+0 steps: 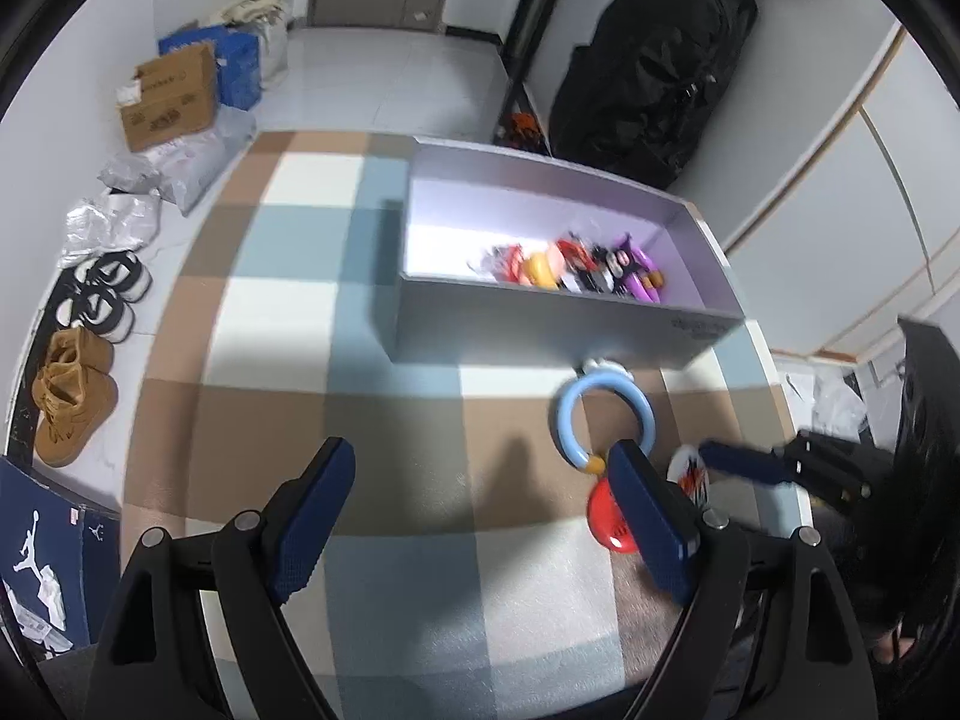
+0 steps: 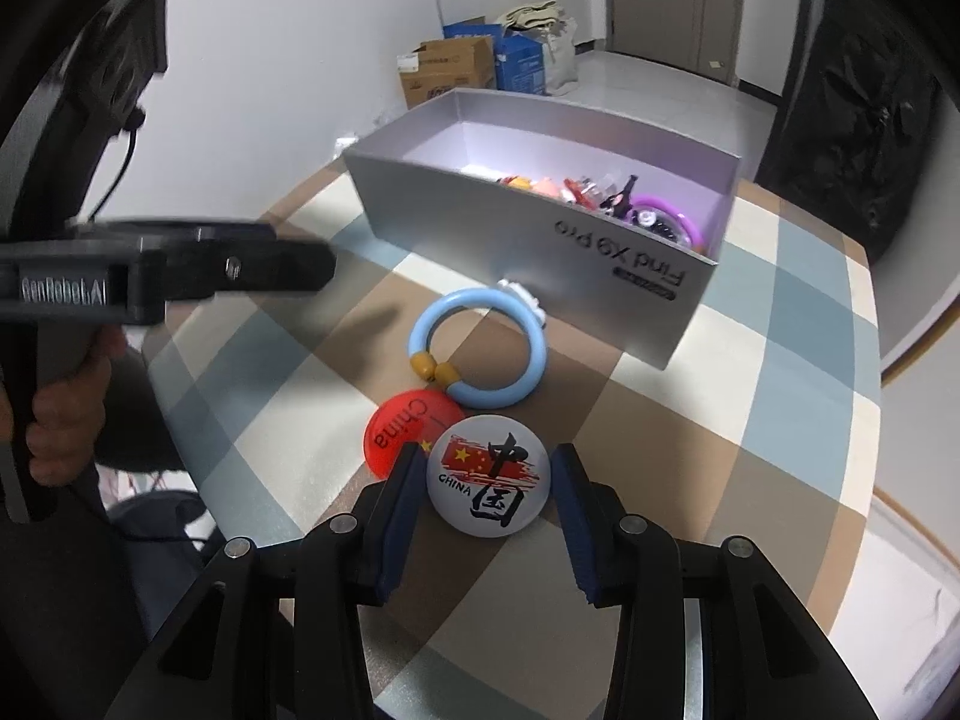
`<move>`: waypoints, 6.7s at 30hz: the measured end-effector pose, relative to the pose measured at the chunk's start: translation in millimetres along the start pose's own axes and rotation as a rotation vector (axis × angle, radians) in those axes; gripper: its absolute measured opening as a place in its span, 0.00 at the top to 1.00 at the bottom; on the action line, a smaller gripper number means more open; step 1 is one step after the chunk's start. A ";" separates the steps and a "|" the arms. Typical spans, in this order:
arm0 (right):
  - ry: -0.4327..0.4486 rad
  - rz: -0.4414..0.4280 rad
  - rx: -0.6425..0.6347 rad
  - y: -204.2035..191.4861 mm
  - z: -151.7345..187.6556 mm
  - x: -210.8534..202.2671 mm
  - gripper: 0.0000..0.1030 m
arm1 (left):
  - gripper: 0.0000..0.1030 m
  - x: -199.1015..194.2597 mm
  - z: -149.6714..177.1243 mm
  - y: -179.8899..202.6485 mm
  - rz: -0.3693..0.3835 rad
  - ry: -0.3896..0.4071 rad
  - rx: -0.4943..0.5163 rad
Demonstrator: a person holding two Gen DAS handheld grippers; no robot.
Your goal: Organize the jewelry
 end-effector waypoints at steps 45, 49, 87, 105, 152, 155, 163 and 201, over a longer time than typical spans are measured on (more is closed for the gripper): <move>0.173 0.049 0.336 72.5 -26.1 -50.1 0.59 | 0.64 18.7 34.6 77.2 0.066 -0.095 0.224; 0.170 0.047 0.333 70.6 -27.4 -47.9 0.59 | 0.64 16.5 31.1 77.8 0.071 -0.084 0.216; 0.293 -0.072 0.411 59.5 -95.3 -41.2 0.59 | 0.64 -7.5 -69.0 51.6 0.130 0.181 -0.001; 0.244 -0.095 0.493 79.2 -114.1 0.1 0.59 | 0.64 29.2 -90.8 26.6 0.089 0.139 -0.073; 0.276 -0.067 0.455 84.4 -109.7 -9.4 0.17 | 0.33 19.7 -83.2 27.0 0.060 0.131 -0.057; 0.282 -0.062 0.441 81.6 -107.2 -14.6 0.16 | 0.26 11.8 -78.1 26.6 0.051 0.159 -0.048; 0.308 -0.046 0.349 61.5 -96.0 -32.1 0.08 | 0.24 1.0 -62.3 28.1 0.054 0.168 -0.024; 0.011 0.074 0.141 23.7 -33.4 34.4 0.63 | 0.21 2.9 -10.6 -20.0 -0.071 0.073 -0.042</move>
Point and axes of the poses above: each gripper's, at about its wrist camera, not at the fingertips, and x roughly the way its jaws point, y to its right, z to its underside, the point moved 8 cm from there along x, roughly the way its jaws point, and after that the axes turned 10 degrees about y, right-handed, at the moved point
